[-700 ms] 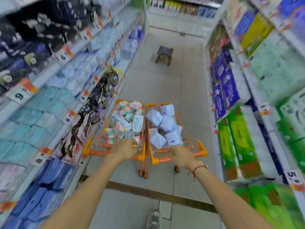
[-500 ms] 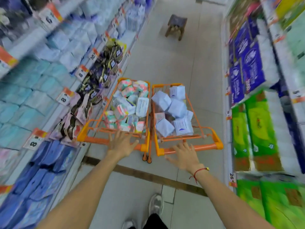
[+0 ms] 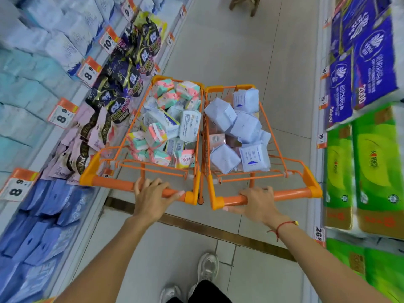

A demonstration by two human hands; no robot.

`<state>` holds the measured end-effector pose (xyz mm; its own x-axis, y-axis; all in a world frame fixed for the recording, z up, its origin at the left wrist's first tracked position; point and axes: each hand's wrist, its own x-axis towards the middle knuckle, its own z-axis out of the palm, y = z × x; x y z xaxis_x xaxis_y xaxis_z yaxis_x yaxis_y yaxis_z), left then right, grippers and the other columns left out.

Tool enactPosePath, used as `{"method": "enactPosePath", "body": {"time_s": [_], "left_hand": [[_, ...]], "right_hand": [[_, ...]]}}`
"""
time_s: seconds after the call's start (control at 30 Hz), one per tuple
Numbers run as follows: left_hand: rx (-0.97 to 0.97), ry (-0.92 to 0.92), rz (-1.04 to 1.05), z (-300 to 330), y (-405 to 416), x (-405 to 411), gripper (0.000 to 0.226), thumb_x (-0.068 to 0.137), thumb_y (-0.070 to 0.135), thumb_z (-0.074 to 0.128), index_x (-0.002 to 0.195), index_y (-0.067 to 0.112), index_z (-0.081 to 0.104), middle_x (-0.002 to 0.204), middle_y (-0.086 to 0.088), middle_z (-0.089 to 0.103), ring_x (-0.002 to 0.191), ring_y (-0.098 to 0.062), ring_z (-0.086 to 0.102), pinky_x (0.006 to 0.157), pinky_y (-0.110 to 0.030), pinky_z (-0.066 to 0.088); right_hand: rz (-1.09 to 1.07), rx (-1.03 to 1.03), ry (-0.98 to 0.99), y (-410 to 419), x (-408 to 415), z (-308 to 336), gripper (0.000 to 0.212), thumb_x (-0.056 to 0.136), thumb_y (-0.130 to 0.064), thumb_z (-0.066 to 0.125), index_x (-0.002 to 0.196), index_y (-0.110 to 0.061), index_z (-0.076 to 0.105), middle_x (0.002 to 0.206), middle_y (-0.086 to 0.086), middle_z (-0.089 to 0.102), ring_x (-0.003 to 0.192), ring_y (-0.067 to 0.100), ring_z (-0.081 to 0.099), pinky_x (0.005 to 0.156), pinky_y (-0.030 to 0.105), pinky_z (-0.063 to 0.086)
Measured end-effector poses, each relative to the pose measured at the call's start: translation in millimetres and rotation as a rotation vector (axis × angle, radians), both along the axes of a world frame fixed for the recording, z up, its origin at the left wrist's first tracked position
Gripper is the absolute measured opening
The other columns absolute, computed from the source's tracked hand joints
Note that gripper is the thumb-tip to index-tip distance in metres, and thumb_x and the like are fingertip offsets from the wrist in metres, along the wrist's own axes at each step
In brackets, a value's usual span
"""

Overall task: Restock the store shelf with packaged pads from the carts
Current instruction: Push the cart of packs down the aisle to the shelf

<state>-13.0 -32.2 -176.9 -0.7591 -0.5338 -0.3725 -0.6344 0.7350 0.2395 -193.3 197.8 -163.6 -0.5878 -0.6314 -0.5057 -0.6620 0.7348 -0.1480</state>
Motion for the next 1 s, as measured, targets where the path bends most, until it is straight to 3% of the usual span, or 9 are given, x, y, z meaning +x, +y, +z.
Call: {"method": "enactPosePath", "body": {"time_s": [0.1, 0.17, 0.33, 0.43, 0.8, 0.87, 1.0], "left_hand": [[0.003, 0.019, -0.003, -4, -17, -18, 0.101, 0.054, 0.095, -0.004, 0.088, 0.03, 0.066, 0.092, 0.011, 0.048, 0.102, -0.018, 0.045, 0.105, -0.039, 0.013], [0.022, 0.01, -0.004, -3, -30, -33, 0.087, 0.056, 0.093, 0.006, 0.082, 0.032, 0.063, 0.091, 0.011, 0.047, 0.105, -0.018, 0.044, 0.107, -0.04, 0.013], [0.085, -0.011, 0.014, -2, -59, -78, 0.068, 0.069, 0.088, 0.022, 0.079, 0.033, 0.061, 0.095, 0.008, 0.05, 0.106, -0.019, 0.041, 0.103, -0.038, 0.013], [0.073, 0.003, 0.043, -6, -71, -108, 0.048, 0.083, 0.072, 0.039, 0.087, 0.031, 0.064, 0.098, 0.007, 0.049, 0.113, -0.023, 0.04, 0.103, -0.039, 0.014], [0.117, 0.01, 0.126, -2, -126, -205, 0.046, 0.084, 0.07, 0.041, 0.088, 0.03, 0.064, 0.105, 0.006, 0.056, 0.121, -0.023, 0.037, 0.109, -0.043, 0.012], [0.13, 0.006, 0.144, -1, -135, -225, 0.048, 0.083, 0.071, 0.04, 0.088, 0.03, 0.065, 0.1, 0.009, 0.054, 0.119, -0.022, 0.038, 0.108, -0.044, 0.013], [0.151, -0.015, 0.163, 2, -154, -265, 0.048, 0.085, 0.07, 0.039, 0.091, 0.031, 0.066, 0.097, 0.009, 0.053, 0.116, -0.022, 0.039, 0.103, -0.041, 0.016]], "right_hand": [[-0.041, -0.048, -0.008, -16, -13, 0, 0.064, 0.069, -0.087, 0.034, 0.057, -0.025, 0.045, 0.06, -0.01, 0.05, 0.072, 0.013, 0.048, 0.079, 0.033, 0.027], [-0.057, -0.063, -0.002, -25, -23, 0, 0.063, 0.074, -0.083, 0.034, 0.059, -0.023, 0.049, 0.058, -0.01, 0.049, 0.071, 0.013, 0.049, 0.08, 0.033, 0.026], [-0.059, -0.069, 0.006, -51, -43, -4, 0.061, 0.074, -0.083, 0.034, 0.056, -0.026, 0.045, 0.06, -0.01, 0.049, 0.073, 0.012, 0.047, 0.087, 0.037, 0.028], [-0.048, -0.081, 0.018, -70, -59, -7, 0.061, 0.073, -0.084, 0.032, 0.055, -0.027, 0.042, 0.067, -0.008, 0.056, 0.074, 0.013, 0.047, 0.092, 0.039, 0.029], [-0.013, -0.072, 0.021, -135, -164, -2, 0.062, 0.067, -0.085, 0.038, 0.056, -0.025, 0.045, 0.054, -0.01, 0.044, 0.066, 0.01, 0.048, 0.078, 0.028, 0.022], [-0.017, -0.07, 0.024, -149, -187, -3, 0.067, 0.06, -0.09, 0.031, 0.059, -0.025, 0.048, 0.055, -0.01, 0.045, 0.066, 0.01, 0.049, 0.077, 0.028, 0.022], [-0.022, -0.095, 0.049, -172, -231, -2, 0.092, 0.036, -0.101, -0.004, 0.057, -0.028, 0.047, 0.054, -0.01, 0.046, 0.066, 0.01, 0.052, 0.074, 0.028, 0.021]]}}
